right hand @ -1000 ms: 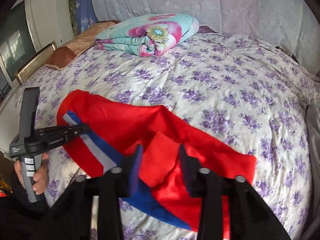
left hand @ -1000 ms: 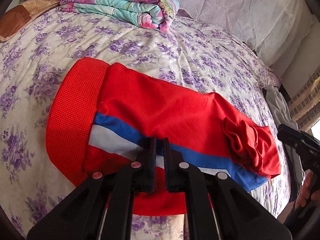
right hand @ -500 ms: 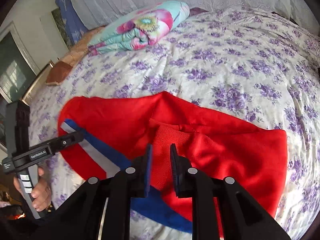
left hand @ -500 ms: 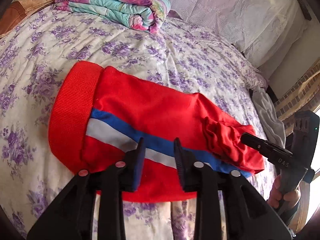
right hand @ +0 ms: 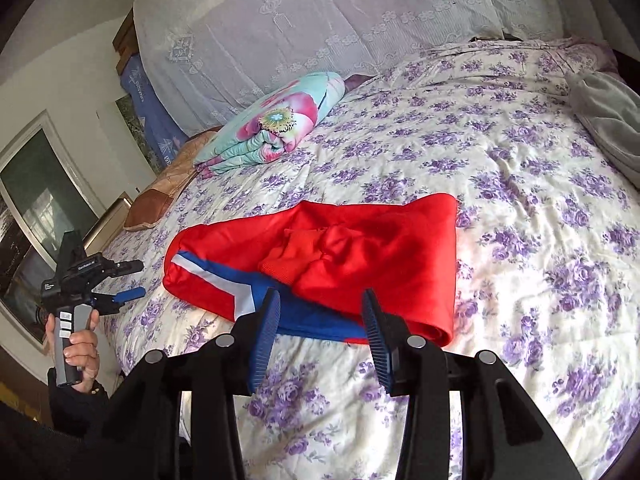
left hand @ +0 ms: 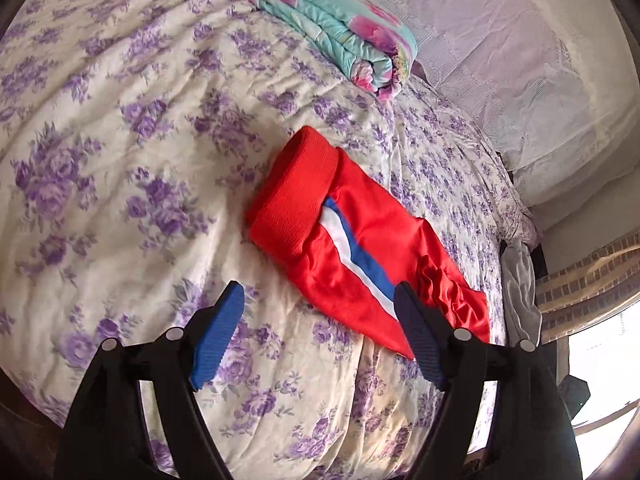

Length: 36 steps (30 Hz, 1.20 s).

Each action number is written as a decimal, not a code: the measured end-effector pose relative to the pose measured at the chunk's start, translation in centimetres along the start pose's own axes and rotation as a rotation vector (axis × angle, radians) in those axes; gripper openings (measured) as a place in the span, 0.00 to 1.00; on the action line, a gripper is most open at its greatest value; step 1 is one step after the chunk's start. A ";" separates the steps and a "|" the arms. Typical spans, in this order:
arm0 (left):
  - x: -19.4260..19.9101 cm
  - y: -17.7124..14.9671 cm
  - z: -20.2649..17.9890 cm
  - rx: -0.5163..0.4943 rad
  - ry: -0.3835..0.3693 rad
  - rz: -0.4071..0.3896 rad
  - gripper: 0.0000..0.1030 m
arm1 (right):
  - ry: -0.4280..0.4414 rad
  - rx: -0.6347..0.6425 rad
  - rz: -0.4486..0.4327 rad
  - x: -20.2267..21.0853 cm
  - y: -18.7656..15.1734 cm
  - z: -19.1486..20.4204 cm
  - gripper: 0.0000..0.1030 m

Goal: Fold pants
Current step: 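Fold the cuffs over toward the waistband with the right tool, then release, then grasp the ribbed waistband end with the left tool and lift it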

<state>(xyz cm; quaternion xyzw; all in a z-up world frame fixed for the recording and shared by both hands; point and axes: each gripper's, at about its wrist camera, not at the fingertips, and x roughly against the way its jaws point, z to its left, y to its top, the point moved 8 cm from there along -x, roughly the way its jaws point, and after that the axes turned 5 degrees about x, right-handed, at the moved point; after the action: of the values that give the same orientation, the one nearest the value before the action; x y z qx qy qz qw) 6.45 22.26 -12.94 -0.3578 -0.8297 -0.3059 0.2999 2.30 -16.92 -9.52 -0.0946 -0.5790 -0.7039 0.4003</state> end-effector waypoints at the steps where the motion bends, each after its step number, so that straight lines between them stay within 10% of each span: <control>1: -0.9 -0.3 0.0 0.013 -0.006 0.019 0.72 | 0.001 -0.002 -0.006 0.4 -0.2 -0.1 0.41; 10: -7.2 2.1 -1.0 0.023 0.086 -0.006 0.81 | -0.004 -0.041 -0.038 1.9 -0.6 -1.0 0.41; 13: -8.1 3.4 -1.1 0.006 0.162 -0.030 0.37 | -0.006 -0.031 -0.026 1.5 -0.9 -0.5 0.41; 15: -6.8 3.1 -1.9 0.013 0.086 -0.059 0.28 | -0.015 -0.018 -0.014 1.1 -1.2 -0.2 0.41; 23: -2.5 1.4 -7.4 -0.276 0.091 -0.237 0.27 | 0.113 0.019 0.142 -4.8 -0.5 3.3 0.41; 26: -2.7 1.5 -8.4 -0.304 0.078 -0.229 0.27 | 0.148 0.117 0.201 -8.0 1.9 6.0 0.26; 36: -3.2 2.0 -8.8 -0.301 0.036 -0.202 0.27 | 0.174 0.030 0.499 -23.1 3.2 7.9 0.24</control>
<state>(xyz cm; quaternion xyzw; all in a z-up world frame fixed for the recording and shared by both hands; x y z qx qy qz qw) 12.19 15.72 -9.07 -0.3082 -0.8007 -0.4616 0.2253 17.16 0.58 -18.44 -0.1677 -0.5116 -0.5800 0.6113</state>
